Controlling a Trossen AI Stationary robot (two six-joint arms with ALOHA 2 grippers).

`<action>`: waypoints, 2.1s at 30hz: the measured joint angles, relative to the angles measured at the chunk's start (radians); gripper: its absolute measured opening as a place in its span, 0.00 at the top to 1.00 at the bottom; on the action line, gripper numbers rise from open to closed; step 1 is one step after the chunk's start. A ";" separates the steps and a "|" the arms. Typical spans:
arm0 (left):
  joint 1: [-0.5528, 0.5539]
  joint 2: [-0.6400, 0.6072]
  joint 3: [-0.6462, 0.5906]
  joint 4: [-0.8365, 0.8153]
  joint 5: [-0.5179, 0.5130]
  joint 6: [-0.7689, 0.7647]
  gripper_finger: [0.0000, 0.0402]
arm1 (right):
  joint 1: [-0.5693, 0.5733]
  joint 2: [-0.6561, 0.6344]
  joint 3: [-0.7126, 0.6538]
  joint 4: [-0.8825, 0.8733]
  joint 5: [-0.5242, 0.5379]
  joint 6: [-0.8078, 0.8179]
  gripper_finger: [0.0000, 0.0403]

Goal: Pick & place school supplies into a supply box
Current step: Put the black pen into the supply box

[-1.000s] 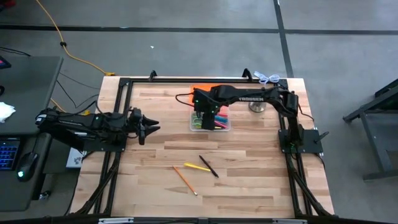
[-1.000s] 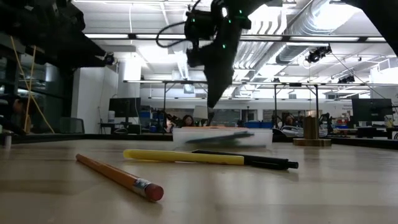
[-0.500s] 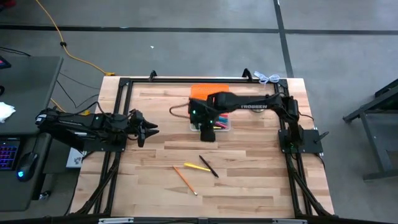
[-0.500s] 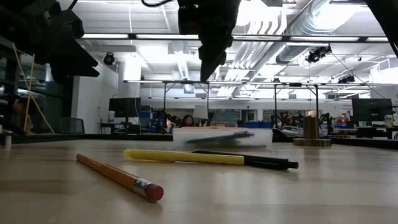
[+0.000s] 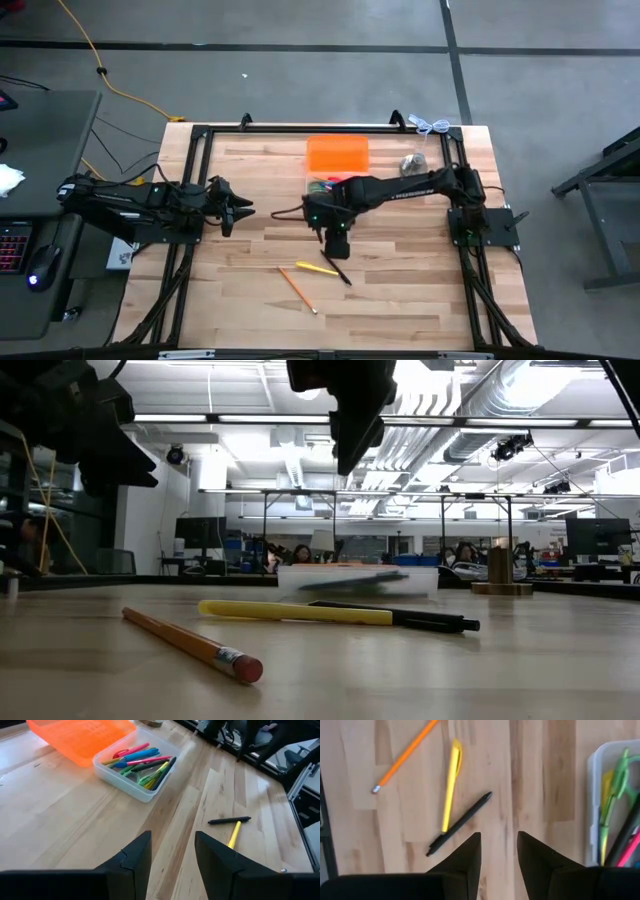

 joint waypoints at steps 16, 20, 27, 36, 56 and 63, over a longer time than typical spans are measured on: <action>0.000 0.000 0.000 -0.033 0.000 0.000 0.55 | 0.121 0.000 0.000 0.054 -0.003 0.108 0.76; 0.000 0.000 0.000 -0.060 -0.001 0.001 0.55 | 0.131 0.000 0.000 0.109 0.009 0.177 0.78; 0.000 0.000 0.000 -0.059 -0.011 0.002 0.55 | 0.126 0.000 -0.003 0.142 0.076 0.275 0.79; 0.000 0.000 0.000 -0.060 -0.011 0.005 0.55 | 0.100 0.002 -0.166 0.286 -0.006 0.446 0.74; 0.000 0.000 0.000 -0.048 -0.159 0.092 0.55 | 0.085 0.002 -0.420 0.508 -0.020 0.592 0.77; 0.000 0.000 0.000 -0.046 -0.127 0.092 0.55 | 0.087 0.002 -0.420 0.540 -0.019 0.467 0.77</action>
